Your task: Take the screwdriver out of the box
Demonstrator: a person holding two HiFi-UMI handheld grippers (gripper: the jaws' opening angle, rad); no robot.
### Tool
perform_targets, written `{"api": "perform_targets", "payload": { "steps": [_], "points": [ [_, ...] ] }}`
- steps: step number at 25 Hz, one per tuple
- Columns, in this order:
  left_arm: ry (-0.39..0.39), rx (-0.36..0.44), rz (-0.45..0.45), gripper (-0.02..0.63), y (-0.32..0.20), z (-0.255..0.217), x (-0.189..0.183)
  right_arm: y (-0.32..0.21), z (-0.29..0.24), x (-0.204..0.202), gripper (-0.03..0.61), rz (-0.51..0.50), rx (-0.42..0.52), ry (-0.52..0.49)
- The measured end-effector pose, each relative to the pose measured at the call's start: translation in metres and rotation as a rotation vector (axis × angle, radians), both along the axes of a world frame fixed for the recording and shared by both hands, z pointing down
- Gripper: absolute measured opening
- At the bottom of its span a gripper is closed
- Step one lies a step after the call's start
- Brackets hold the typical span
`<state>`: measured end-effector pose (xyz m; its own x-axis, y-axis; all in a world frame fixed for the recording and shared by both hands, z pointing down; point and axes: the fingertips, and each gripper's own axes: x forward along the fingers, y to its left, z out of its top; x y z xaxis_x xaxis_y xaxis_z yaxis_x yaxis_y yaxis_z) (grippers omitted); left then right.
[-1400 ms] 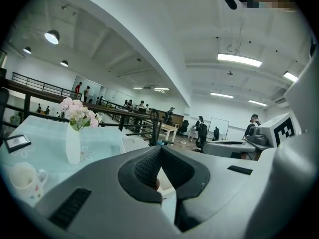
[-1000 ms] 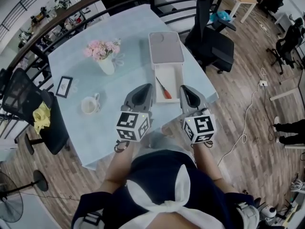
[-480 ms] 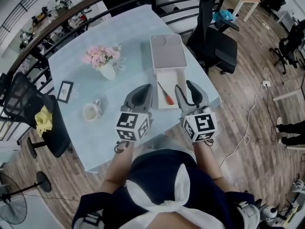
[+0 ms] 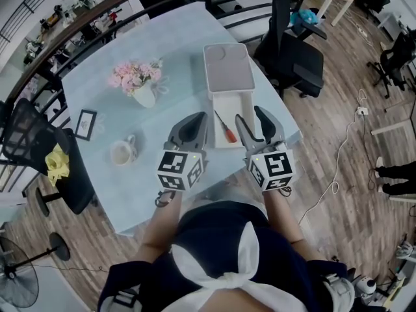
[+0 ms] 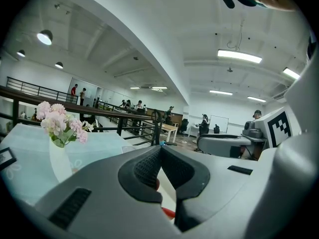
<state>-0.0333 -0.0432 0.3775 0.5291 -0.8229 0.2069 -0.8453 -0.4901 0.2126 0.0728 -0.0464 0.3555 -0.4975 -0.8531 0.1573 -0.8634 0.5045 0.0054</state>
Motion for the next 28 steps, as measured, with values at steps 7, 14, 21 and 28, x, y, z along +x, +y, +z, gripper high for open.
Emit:
{"api": "perform_targets", "payload": {
  "steps": [7, 14, 21, 28],
  "points": [
    [0.006, -0.016, -0.005, 0.016, -0.010, 0.008, 0.000, -0.011, 0.015, -0.005, 0.210, -0.037, -0.050, 0.008],
    [0.004, -0.042, -0.011, 0.016, -0.021, 0.022, -0.004, -0.021, 0.046, -0.013, 0.210, -0.077, -0.130, 0.033],
    [0.001, -0.078, -0.016, 0.016, -0.030, 0.039, -0.007, -0.029, 0.082, -0.017, 0.210, -0.111, -0.230, 0.063],
    [-0.004, -0.108, -0.016, 0.016, -0.042, 0.054, -0.011, -0.033, 0.121, -0.024, 0.210, -0.166, -0.348, 0.087]
  ]
}}
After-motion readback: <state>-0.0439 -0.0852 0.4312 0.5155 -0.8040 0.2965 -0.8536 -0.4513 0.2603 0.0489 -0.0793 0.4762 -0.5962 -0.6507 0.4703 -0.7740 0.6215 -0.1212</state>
